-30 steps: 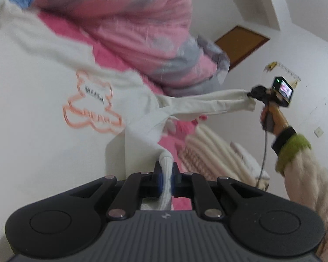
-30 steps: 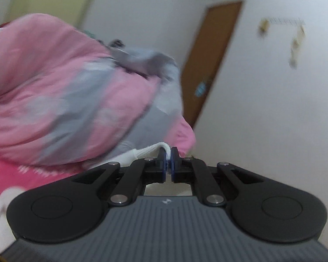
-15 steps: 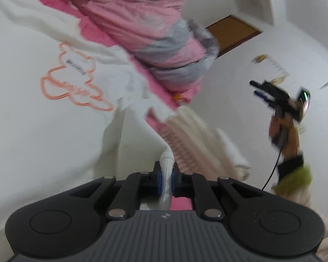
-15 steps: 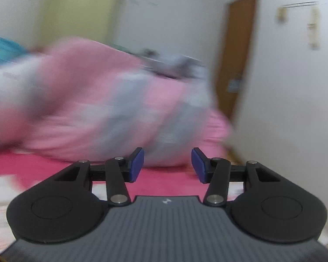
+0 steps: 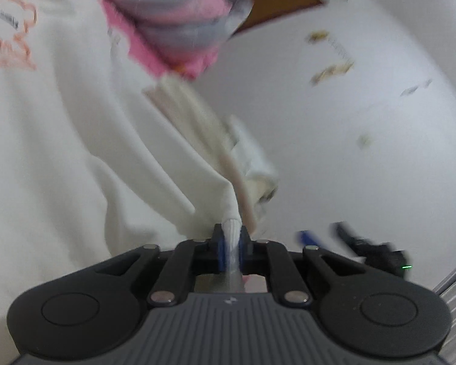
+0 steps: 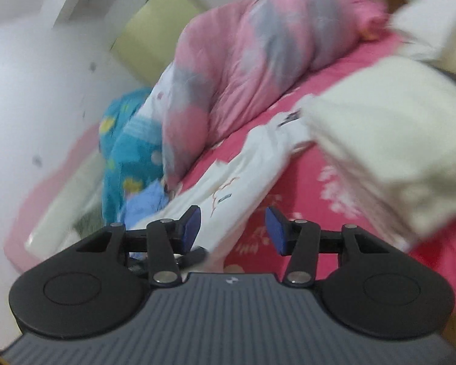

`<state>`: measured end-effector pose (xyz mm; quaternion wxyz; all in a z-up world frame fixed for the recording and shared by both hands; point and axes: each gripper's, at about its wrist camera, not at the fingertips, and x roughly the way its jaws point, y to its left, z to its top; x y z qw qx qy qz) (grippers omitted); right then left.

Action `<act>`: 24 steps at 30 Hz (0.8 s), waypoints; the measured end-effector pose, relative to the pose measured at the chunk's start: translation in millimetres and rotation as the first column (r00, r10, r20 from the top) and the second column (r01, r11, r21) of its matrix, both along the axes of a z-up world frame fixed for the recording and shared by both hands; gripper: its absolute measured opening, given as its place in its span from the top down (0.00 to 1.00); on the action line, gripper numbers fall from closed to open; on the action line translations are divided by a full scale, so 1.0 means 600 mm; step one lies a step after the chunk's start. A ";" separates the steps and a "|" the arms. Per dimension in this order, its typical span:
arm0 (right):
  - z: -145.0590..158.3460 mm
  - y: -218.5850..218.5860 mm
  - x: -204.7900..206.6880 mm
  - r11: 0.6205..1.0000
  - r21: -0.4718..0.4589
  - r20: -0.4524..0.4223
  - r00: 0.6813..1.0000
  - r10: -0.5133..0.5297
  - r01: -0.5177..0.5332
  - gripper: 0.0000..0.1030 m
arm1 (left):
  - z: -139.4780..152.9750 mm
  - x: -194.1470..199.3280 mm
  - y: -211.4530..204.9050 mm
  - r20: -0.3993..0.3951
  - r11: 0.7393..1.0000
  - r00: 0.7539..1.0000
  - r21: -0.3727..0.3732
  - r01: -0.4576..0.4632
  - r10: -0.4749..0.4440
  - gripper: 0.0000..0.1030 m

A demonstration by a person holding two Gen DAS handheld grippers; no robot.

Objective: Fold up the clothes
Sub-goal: 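Open the left tool to release the folded sleeve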

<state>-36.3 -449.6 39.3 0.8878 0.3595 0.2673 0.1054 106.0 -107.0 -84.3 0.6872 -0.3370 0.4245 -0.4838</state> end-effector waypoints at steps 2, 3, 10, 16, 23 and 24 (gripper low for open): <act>-0.006 -0.019 -0.040 0.998 0.020 -0.015 0.998 -0.059 0.059 0.54 | -0.022 -0.010 -0.013 -0.023 0.998 1.000 0.060 0.017 -0.015 0.62; -0.017 -0.027 -0.053 0.996 0.043 -0.024 0.997 -0.074 0.075 0.54 | -0.032 -0.017 -0.015 -0.032 0.997 0.999 0.079 0.021 -0.018 0.60; -0.136 -0.052 -0.074 0.970 0.220 -0.113 0.991 -0.078 0.101 0.53 | -0.017 -0.090 0.048 0.039 0.990 0.998 0.136 -0.047 0.042 0.53; -0.246 0.015 -0.002 0.957 0.291 -0.218 0.975 0.053 0.013 0.54 | 0.015 -0.144 0.176 0.075 0.932 0.964 0.247 -0.264 0.253 0.51; -0.285 0.073 0.028 0.952 0.299 -0.261 0.954 0.146 -0.064 0.58 | 0.034 -0.191 0.288 0.217 0.779 0.892 0.434 -0.452 0.396 0.47; -0.284 0.077 0.027 0.953 0.294 -0.265 0.953 0.150 -0.068 0.62 | 0.032 -0.196 0.304 0.230 0.756 0.879 0.449 -0.476 0.417 0.47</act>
